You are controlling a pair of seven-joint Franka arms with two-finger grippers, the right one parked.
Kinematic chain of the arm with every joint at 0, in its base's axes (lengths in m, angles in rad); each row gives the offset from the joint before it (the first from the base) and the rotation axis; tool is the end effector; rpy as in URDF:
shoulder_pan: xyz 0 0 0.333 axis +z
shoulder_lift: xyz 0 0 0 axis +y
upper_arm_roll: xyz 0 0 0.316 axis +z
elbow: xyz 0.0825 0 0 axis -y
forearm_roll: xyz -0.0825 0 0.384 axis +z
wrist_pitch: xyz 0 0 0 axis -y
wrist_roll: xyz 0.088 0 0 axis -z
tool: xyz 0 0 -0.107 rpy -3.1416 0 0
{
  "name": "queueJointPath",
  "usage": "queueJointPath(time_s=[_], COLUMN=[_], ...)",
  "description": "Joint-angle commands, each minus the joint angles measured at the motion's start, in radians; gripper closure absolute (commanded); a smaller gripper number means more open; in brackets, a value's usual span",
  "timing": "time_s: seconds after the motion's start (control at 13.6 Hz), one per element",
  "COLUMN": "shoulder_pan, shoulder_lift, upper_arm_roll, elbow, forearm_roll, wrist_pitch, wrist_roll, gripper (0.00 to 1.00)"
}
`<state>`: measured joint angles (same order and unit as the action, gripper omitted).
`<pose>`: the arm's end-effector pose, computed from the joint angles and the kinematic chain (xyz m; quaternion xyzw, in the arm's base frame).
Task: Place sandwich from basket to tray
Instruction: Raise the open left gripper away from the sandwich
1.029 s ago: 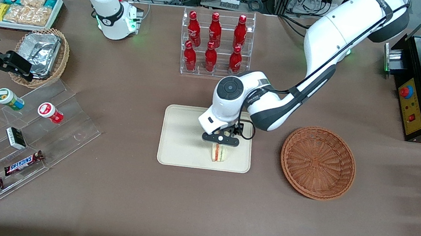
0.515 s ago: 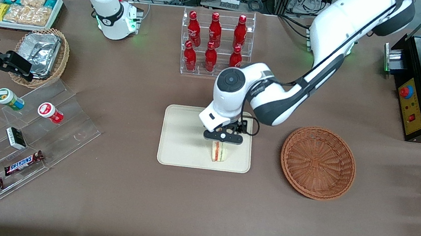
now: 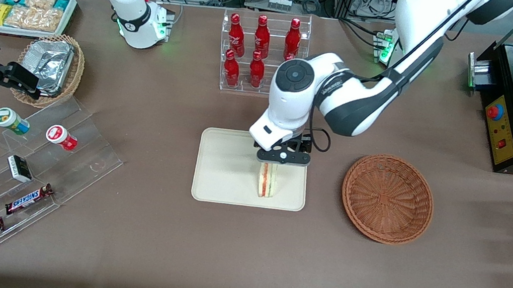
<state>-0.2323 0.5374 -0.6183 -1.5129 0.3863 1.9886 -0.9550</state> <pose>0.5223 -0.4542 0.3989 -0.9993 -0.0138 -0.0354 0.0001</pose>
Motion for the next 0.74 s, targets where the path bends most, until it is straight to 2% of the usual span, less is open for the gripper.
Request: queueJointPath(time_s=[0.0, 0.15, 0.37, 0.66], shoulder_pan=[0.016, 0.033, 0.063, 0.083], shoulder_lift=[-0.063, -0.097, -0.174, -0.206], upper_arm_roll=[0.002, 0.002, 0.005, 0.005], elbow=[-0.009, -0.007, 0.000, 0.089], forearm_roll=[-0.020, -0.023, -0.099, -0.107], wrist_pitch=[-0.040, -0.066, -0.125, -0.270], wrist_roll=[-0.007, -0.019, -0.010, -0.007], gripper=[0.00, 0.00, 0.00, 0.00])
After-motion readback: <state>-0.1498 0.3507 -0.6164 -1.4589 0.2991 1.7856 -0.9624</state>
